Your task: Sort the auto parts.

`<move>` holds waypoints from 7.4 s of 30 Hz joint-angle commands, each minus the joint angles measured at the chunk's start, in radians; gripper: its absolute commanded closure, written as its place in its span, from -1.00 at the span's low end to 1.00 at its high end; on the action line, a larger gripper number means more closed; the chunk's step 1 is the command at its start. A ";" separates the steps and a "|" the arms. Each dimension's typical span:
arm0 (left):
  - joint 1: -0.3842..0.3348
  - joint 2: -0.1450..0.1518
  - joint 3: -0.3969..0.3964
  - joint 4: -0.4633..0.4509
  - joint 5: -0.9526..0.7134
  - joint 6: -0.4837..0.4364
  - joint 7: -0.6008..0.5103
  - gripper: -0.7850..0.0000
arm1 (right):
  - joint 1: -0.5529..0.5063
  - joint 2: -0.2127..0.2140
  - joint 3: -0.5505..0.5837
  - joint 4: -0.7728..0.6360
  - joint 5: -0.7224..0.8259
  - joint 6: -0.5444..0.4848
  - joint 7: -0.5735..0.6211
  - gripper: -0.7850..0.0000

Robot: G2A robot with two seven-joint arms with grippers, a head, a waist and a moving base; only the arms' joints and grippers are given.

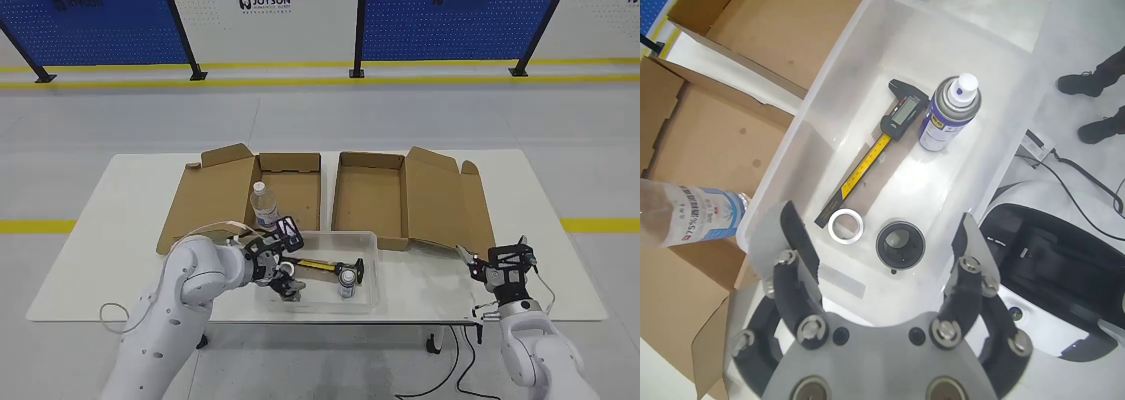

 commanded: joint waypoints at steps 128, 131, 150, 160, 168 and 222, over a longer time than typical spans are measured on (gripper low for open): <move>-0.093 0.215 0.174 -0.121 -0.081 0.239 0.330 1.00 | 0.000 0.000 0.000 0.000 0.000 0.000 0.000 -1.00; -0.121 0.208 0.193 -0.096 -0.031 0.254 0.350 1.00 | 0.000 0.000 0.000 0.000 0.000 0.000 0.000 -1.00; -0.400 0.110 0.400 0.225 0.061 0.404 0.370 1.00 | 0.000 0.000 0.000 0.000 0.000 0.000 0.000 -1.00; -0.560 0.028 0.538 0.468 0.058 0.401 0.326 1.00 | 0.000 0.000 0.000 0.000 0.000 0.000 0.000 -1.00; -0.632 -0.031 0.608 0.625 0.052 0.410 0.323 1.00 | 0.000 0.000 0.000 0.000 0.000 0.000 0.000 -1.00; -0.743 -0.179 0.632 0.887 0.094 0.336 0.368 0.63 | 0.000 0.000 0.000 0.000 0.000 0.000 0.000 -1.00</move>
